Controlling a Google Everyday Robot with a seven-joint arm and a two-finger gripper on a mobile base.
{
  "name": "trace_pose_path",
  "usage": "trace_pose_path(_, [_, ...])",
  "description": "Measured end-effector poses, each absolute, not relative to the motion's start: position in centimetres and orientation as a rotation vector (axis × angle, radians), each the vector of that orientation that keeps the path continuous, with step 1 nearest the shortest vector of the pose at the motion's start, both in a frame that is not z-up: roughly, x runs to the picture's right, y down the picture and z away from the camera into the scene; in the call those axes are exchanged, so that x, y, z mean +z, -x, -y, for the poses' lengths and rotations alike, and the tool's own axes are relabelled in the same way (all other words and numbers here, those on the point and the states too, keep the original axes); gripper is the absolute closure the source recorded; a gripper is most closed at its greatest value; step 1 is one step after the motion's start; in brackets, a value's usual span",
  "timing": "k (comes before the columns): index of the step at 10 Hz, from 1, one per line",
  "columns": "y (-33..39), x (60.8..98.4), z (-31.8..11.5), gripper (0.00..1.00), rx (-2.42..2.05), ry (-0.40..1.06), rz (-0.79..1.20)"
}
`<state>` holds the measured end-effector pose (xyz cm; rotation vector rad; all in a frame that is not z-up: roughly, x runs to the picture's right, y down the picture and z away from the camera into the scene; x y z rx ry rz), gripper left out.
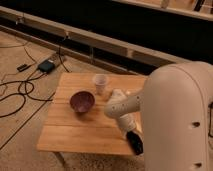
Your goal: Push the eraser across the table
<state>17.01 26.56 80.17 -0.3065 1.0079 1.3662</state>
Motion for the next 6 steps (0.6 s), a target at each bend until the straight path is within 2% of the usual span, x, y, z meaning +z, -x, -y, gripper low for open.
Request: trace_pose_path(6, [-22.7, 82.6, -23.5, 0.35, 1.383, 0.204, -1.053])
